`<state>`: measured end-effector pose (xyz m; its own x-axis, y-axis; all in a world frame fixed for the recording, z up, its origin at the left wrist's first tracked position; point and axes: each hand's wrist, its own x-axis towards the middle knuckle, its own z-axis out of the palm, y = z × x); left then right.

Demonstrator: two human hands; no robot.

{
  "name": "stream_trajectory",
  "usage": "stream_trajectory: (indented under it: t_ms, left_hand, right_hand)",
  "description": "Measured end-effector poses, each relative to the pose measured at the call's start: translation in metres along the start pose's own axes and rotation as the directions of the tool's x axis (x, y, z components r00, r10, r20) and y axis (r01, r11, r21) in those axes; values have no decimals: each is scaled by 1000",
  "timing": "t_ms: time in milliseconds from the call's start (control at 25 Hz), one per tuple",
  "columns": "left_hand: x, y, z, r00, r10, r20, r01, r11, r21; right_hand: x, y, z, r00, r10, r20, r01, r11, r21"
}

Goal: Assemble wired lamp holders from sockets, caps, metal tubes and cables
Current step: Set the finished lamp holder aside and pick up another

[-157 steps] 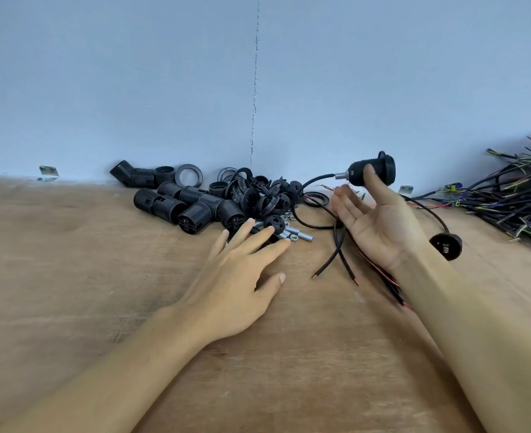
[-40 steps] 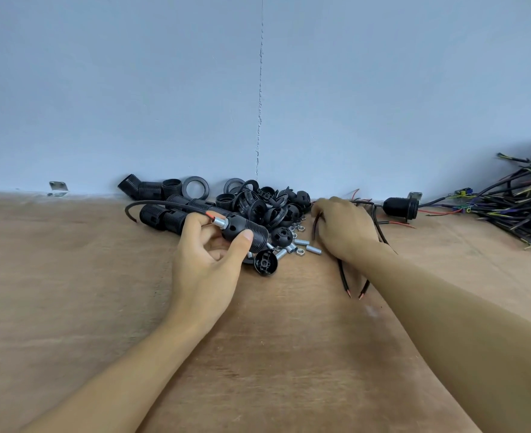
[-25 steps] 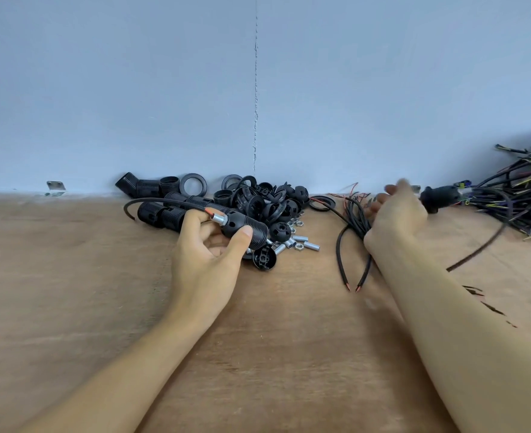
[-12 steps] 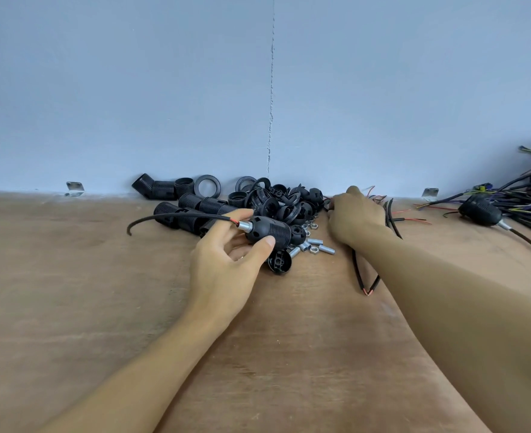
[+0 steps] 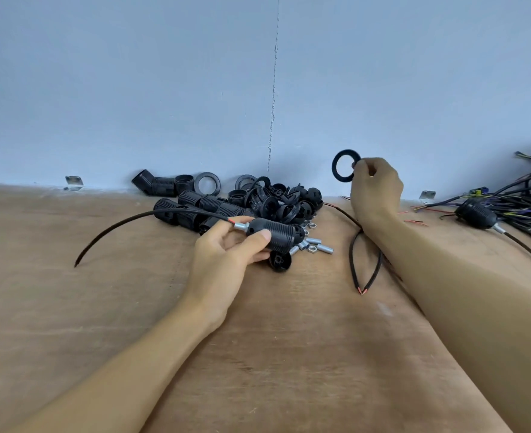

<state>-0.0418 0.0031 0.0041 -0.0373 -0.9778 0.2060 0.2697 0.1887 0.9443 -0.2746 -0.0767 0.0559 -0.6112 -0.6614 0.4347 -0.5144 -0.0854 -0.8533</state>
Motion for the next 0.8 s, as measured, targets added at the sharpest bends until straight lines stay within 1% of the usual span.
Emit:
stream_trajectory:
  t_ms: [40,80,120,160,200,240,320,360,480,560,640,720,800]
  left_hand:
    - [1,0,-1,1000,-10,-10,9,1000,-28]
    - [1,1,-2,1000,-22,-15,21,998,-52]
    - [2,1,-2,999,-41,-8,40,996,-77]
    - [2,2,-2,998,-67,12,68,992,-108]
    - [1,2,-3,995,-91,37,96,985,-143]
    - [1,2,-3,992,-112,64,122,977,-174]
    - [1,2,-2,986,-143,90,159,963,-216]
    - [2,2,-2,984,-153,96,172,959,-228]
    - [3,3,-2,977,-182,110,206,942,-264]
    - [4,5,-3,974,-196,111,220,931,-291]
    - [2,5,-2,974,-187,131,218,932,-290]
    - [-2,5,1,976,-166,143,201,940,-275]
    - [-5,3,2,983,-134,124,163,950,-265]
  right_hand:
    - [-3,-8,-1,999,41,4,-41,996,73]
    - [-6,-14,-3,995,90,41,-95,982,166]
    - [-11,-20,-6,983,140,123,-168,949,266]
    - [-20,-25,-11,957,173,234,-249,902,353]
    - [-30,-28,-15,923,181,341,-317,859,403]
    - [-42,-28,-20,890,179,419,-361,839,407]
    - [-64,-24,-29,838,180,516,-410,831,377]
    - [-74,-22,-34,806,180,564,-447,810,380]
    - [-87,-17,-46,701,183,690,-600,674,431]
    - [-90,-16,-51,643,166,748,-658,620,428]
    - [-97,-17,-49,594,146,791,-687,604,404]
    - [-106,-18,-43,561,154,813,-724,568,392]
    - [-113,-19,-39,547,183,817,-760,519,392]
